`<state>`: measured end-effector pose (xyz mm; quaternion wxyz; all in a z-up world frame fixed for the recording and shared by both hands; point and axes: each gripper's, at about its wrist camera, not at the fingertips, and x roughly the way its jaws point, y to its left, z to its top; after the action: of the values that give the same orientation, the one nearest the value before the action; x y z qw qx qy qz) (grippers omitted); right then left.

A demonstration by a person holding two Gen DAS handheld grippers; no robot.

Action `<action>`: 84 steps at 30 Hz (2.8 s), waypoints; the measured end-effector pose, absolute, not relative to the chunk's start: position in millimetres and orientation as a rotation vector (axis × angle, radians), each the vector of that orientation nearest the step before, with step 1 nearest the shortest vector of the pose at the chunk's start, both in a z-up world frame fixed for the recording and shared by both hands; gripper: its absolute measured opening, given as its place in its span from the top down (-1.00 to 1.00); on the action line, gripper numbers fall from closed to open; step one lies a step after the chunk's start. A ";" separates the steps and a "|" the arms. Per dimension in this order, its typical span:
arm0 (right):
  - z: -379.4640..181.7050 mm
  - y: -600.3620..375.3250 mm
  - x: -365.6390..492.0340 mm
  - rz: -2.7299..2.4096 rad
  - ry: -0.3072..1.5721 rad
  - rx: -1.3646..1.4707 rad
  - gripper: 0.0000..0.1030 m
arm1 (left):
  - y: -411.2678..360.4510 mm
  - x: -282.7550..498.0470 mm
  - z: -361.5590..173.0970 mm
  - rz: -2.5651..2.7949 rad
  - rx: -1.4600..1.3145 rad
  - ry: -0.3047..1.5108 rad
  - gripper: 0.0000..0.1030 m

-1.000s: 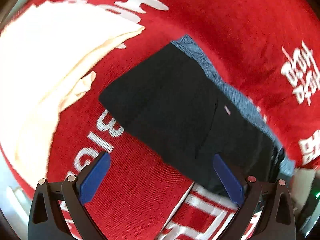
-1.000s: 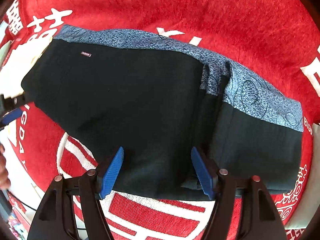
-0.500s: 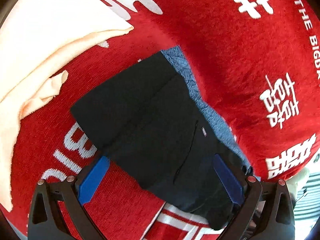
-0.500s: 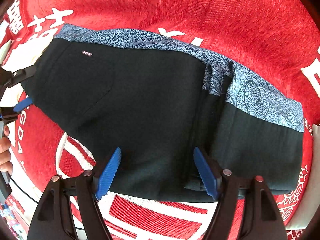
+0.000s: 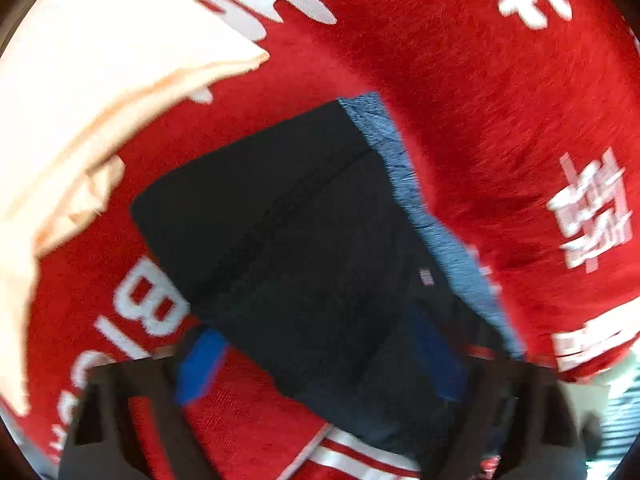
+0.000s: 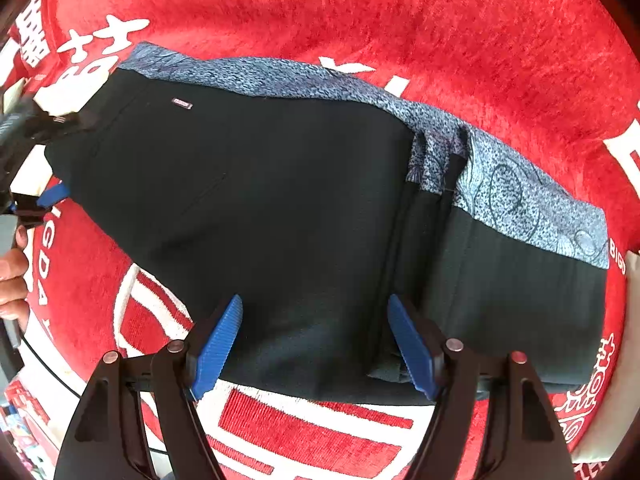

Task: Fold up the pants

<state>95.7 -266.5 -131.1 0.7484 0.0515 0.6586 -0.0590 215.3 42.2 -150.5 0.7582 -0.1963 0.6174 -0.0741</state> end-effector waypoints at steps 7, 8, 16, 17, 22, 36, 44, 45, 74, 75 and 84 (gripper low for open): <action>-93.1 -276.9 120.0 -0.062 1.406 0.186 -0.52 | -8.2 195.1 -125.5 -0.180 0.056 1.198 0.40; -88.4 -279.1 129.2 -0.037 1.413 0.214 -0.52 | -21.9 184.9 -121.7 -0.187 0.179 1.138 0.42; -71.0 -238.2 244.6 0.265 1.520 0.362 -0.60 | -69.7 141.6 -123.0 -0.241 0.586 0.923 0.42; -70.1 -225.2 257.5 0.297 1.535 0.353 -0.62 | -69.2 140.8 -123.4 -0.242 0.592 0.920 0.42; -89.2 -155.2 311.2 0.434 1.635 0.259 -0.62 | -70.8 139.3 -124.5 -0.238 0.608 0.915 0.42; -129.0 -127.6 319.2 0.489 1.733 0.245 0.68 | -81.2 134.1 -107.2 -0.266 0.549 0.878 0.42; -76.5 -197.8 270.9 0.524 1.513 0.461 0.68 | -101.5 121.3 -46.2 -0.413 0.312 0.889 0.42; -68.6 -209.6 259.6 0.522 1.477 0.486 0.68 | -106.1 118.5 -40.7 -0.436 0.283 0.895 0.42; -99.0 -524.5 -19.3 0.080 1.156 0.942 0.65 | -366.1 -42.5 -93.1 -0.902 0.579 1.006 0.42; -112.1 -528.2 -24.1 0.065 1.164 0.958 0.63 | -368.4 -44.5 -97.0 -0.891 0.594 1.008 0.41; -103.2 -536.7 -29.7 -0.013 1.174 0.909 0.05 | -341.9 -32.9 -64.6 -0.912 0.583 1.015 -0.26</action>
<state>-29.7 -536.7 -103.2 0.7368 0.4141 0.5344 -0.0060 -32.9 -341.9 -64.6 0.7372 0.2654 0.4620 -0.4155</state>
